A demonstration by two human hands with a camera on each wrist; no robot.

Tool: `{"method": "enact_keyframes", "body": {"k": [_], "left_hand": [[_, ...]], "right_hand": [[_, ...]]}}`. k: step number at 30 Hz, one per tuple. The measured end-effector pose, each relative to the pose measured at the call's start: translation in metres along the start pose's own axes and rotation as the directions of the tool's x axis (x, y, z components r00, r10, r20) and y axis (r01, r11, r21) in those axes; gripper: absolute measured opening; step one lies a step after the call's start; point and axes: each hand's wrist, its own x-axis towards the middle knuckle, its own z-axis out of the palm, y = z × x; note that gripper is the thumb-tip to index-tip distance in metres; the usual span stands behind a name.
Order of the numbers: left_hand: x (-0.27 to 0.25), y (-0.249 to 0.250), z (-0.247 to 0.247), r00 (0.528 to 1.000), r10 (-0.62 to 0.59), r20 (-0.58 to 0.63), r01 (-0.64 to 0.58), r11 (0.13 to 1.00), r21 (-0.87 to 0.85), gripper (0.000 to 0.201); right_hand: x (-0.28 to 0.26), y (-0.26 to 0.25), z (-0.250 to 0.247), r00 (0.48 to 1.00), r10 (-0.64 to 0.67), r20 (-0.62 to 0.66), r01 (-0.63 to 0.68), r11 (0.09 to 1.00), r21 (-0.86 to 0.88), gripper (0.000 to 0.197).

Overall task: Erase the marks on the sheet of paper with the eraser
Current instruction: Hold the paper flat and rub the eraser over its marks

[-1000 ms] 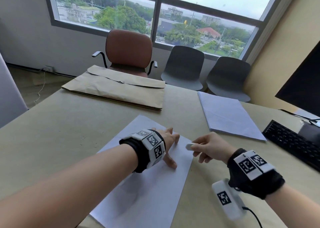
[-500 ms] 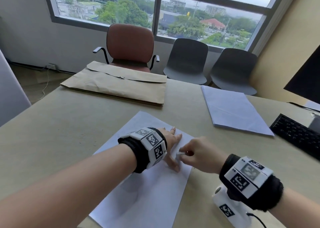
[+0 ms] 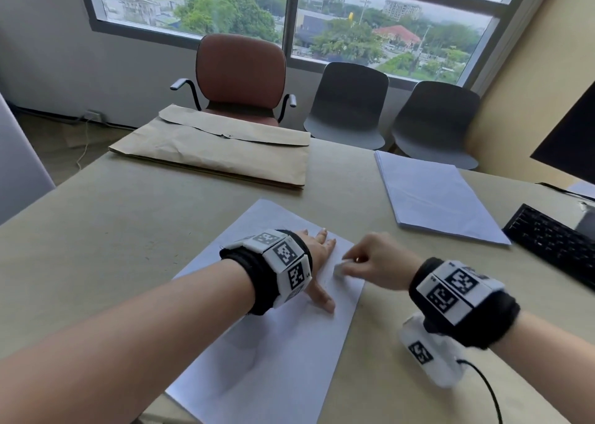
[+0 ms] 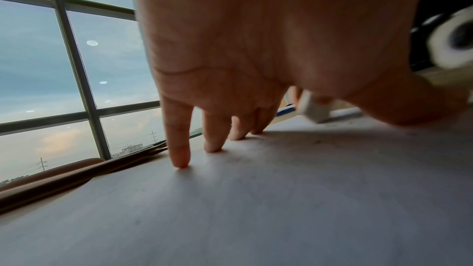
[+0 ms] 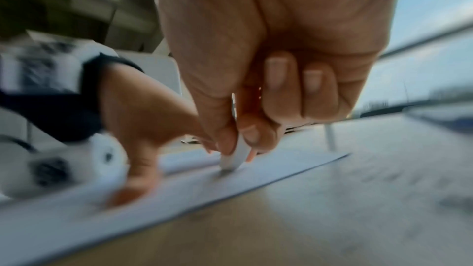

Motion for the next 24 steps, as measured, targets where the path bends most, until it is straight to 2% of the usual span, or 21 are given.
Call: {"method": "enact_keyframes", "body": {"k": [2,4,5,8,10,13,16,18,21,22,24], "left_hand": [[0.000,0.001,0.000,1.000,0.000,-0.001,0.000,1.000,-0.005,0.118],[0.000,0.001,0.001,1.000,-0.002,-0.003,0.002,1.000,-0.010,0.118],[0.000,0.001,0.001,1.000,-0.001,-0.005,0.001,1.000,-0.015,0.119],[0.001,0.000,0.003,1.000,0.003,-0.010,-0.003,1.000,-0.026,0.121],[0.001,0.000,0.002,1.000,0.002,-0.003,-0.002,1.000,-0.021,0.122],[-0.001,0.001,0.002,1.000,-0.003,0.004,0.003,1.000,-0.027,0.121],[0.001,0.002,0.003,1.000,-0.003,-0.004,0.002,0.999,-0.035,0.120],[0.002,0.000,0.005,1.000,0.002,-0.013,-0.003,0.999,-0.033,0.121],[0.004,-0.002,0.005,1.000,0.009,-0.010,-0.010,0.999,-0.036,0.123],[0.004,-0.002,0.005,1.000,0.009,-0.004,-0.009,0.999,-0.036,0.123],[0.001,-0.002,0.003,1.000,0.008,0.002,-0.008,0.999,-0.042,0.122]], "right_hand": [[0.008,0.005,-0.004,0.996,0.046,-0.072,-0.045,0.999,0.005,0.018],[0.005,0.000,-0.001,0.997,0.053,-0.061,-0.053,0.999,-0.005,0.038],[-0.001,-0.003,0.003,0.999,0.028,-0.020,-0.028,1.000,-0.011,0.045],[-0.017,-0.011,0.011,0.986,-0.082,0.144,0.076,0.996,0.048,0.041],[-0.016,-0.010,0.007,0.982,-0.071,0.177,0.061,0.996,0.060,0.040],[0.000,-0.005,-0.004,0.999,0.009,0.048,-0.011,0.999,0.043,0.024],[0.007,-0.004,-0.002,0.999,0.023,-0.048,-0.024,0.999,-0.025,0.025],[-0.002,-0.010,0.006,0.999,-0.037,-0.011,0.037,0.999,-0.037,0.028],[-0.017,-0.015,0.012,0.988,-0.091,0.127,0.089,0.996,0.021,0.030],[-0.016,-0.013,0.009,0.989,-0.067,0.132,0.065,0.998,0.025,0.031],[-0.005,-0.004,0.001,0.999,0.014,0.039,-0.014,1.000,-0.003,0.026]]}}
